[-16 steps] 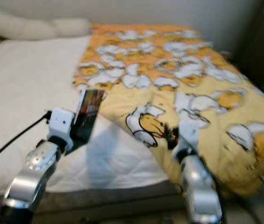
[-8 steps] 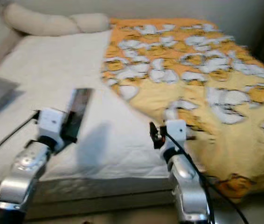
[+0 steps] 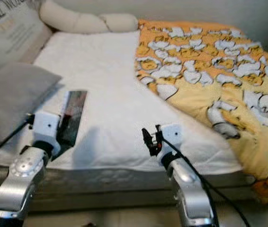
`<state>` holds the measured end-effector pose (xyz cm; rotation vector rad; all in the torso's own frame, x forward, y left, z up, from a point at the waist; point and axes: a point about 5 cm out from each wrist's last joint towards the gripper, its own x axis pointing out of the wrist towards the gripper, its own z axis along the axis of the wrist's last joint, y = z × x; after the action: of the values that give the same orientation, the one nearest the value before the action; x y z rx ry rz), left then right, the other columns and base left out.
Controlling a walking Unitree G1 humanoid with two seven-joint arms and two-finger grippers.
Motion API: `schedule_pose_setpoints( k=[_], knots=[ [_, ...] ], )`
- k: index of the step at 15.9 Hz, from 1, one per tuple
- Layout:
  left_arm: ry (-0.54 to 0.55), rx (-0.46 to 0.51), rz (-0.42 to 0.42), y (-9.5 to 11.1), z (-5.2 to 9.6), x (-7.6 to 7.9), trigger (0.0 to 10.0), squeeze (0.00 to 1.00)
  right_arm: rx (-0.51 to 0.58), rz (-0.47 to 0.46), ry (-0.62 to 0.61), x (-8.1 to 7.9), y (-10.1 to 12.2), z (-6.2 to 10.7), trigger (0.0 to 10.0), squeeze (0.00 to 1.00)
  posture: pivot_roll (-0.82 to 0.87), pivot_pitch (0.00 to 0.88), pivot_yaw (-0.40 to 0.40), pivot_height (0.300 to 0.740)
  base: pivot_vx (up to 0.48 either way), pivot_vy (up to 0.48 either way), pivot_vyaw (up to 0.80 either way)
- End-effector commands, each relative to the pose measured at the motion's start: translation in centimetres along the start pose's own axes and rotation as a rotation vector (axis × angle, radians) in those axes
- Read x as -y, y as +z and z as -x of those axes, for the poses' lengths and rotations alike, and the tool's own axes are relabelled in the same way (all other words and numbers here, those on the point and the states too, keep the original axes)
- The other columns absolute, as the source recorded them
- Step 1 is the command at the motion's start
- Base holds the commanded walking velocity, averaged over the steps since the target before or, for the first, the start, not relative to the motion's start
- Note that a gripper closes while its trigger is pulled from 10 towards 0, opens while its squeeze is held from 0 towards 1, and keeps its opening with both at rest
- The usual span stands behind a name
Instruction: Clean up the room
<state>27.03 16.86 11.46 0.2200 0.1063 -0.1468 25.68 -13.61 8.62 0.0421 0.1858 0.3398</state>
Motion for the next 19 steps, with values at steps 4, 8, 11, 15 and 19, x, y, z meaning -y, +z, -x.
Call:
schedule_pose_setpoints(
  k=[4,8,11,15,19],
  knots=[
    [-0.013,0.067,0.089,1.34,0.27,0.64,10.0,0.0,-0.018,-0.069,0.039,0.11,-0.12,0.36,10.0,0.0,-0.01,0.0,0.015,0.74,0.0,0.24,0.0],
    [-0.028,0.081,0.076,1.83,0.34,0.55,10.0,0.0,-0.008,-0.113,0.026,0.39,0.06,0.42,10.0,0.0,0.0,0.0,0.013,0.74,0.0,0.0,0.0],
    [-0.039,0.074,0.082,1.7,0.49,0.6,10.0,0.0,-0.006,-0.124,0.029,0.46,0.11,0.49,10.0,0.0,0.0,0.0,0.011,0.74,0.289,0.0,0.0],
    [-0.046,0.067,0.084,1.64,0.51,0.71,10.0,0.0,-0.007,-0.124,0.037,0.44,0.15,0.43,10.0,0.0,0.0,0.0,0.009,0.74,0.301,0.0,0.0],
    [-0.041,0.065,0.086,1.6,0.45,0.71,10.0,0.0,-0.015,-0.113,0.054,0.31,0.15,0.33,10.0,0.0,0.0,0.0,0.006,0.74,0.301,0.0,0.0]
  ],
)
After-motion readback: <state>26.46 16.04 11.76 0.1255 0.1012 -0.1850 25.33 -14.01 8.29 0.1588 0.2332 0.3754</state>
